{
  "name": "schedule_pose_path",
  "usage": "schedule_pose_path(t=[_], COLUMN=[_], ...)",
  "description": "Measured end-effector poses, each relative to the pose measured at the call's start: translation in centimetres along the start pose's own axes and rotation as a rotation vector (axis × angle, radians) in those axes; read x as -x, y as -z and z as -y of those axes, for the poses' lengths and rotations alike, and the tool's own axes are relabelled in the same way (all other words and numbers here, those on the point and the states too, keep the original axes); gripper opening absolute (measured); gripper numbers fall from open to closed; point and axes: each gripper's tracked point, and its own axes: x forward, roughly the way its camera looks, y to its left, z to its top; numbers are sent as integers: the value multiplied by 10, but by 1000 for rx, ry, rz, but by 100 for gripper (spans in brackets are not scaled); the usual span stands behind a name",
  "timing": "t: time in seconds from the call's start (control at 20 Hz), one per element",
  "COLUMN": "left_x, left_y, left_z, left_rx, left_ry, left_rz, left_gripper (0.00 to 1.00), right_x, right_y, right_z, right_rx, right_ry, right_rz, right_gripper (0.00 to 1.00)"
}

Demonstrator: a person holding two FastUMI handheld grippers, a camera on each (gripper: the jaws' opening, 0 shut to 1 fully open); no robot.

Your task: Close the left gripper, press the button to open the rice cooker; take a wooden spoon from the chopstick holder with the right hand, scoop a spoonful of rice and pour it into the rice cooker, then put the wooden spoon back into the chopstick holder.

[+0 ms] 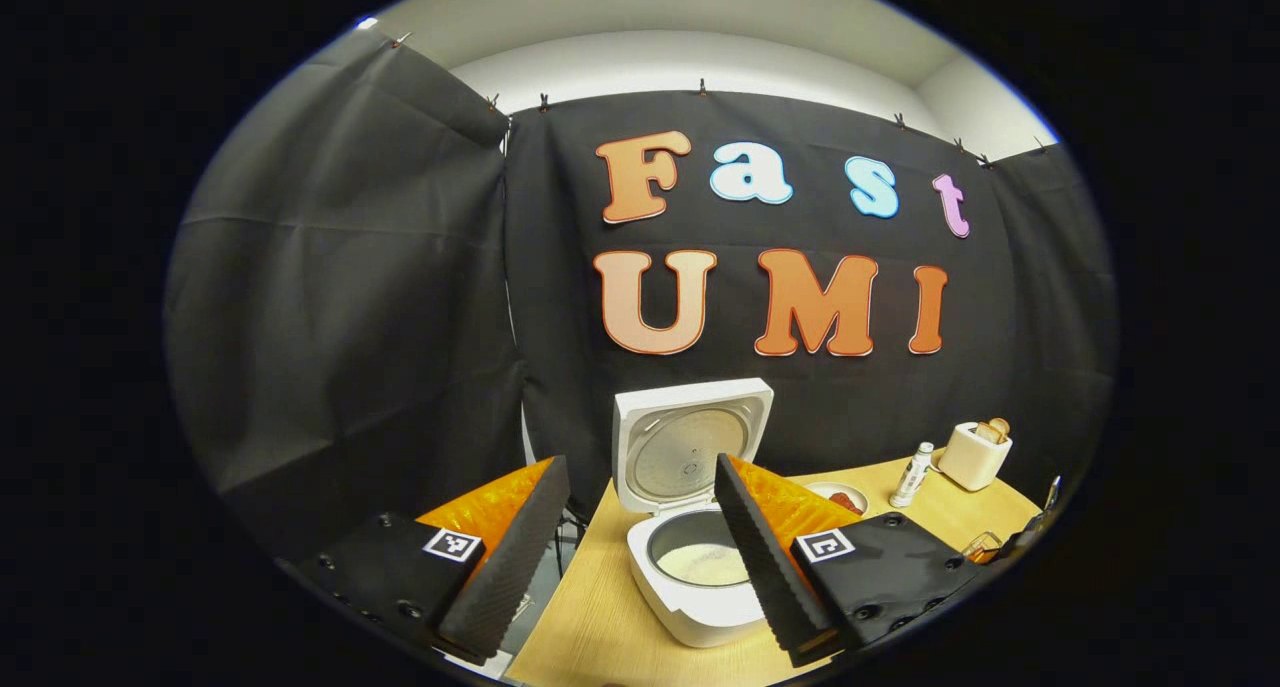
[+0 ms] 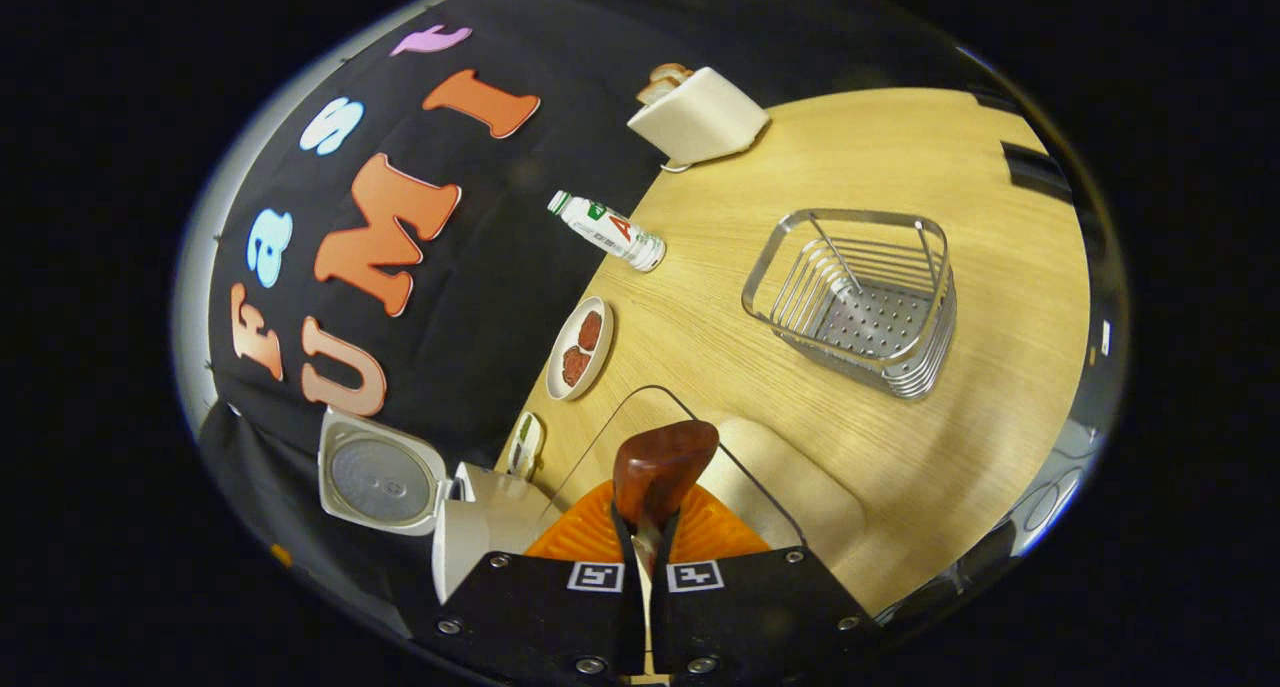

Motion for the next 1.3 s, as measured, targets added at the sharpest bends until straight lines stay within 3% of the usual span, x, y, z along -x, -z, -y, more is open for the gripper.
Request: schedule_pose_path(t=[0.45, 0.7, 0.9, 1.3], left_x=[-3, -7, -11, -23], left_y=[-4, -7, -9, 1], left_z=[-11, -19, -22, -30], left_rx=[15, 24, 30, 45], left_ry=[-14, -16, -16, -5], left_rz=[13, 15, 24, 5], left_gripper=[99, 100, 97, 99], right_x=[12, 23, 26, 11], right_y=[-29, -33, -34, -35], right_z=[-11, -30, -61, -158], right_rx=[-93, -93, -156, -138], right_ry=[-44, -12, -49, -156], right_rz=[13, 8, -21, -75], right_gripper=[2, 1, 2, 2])
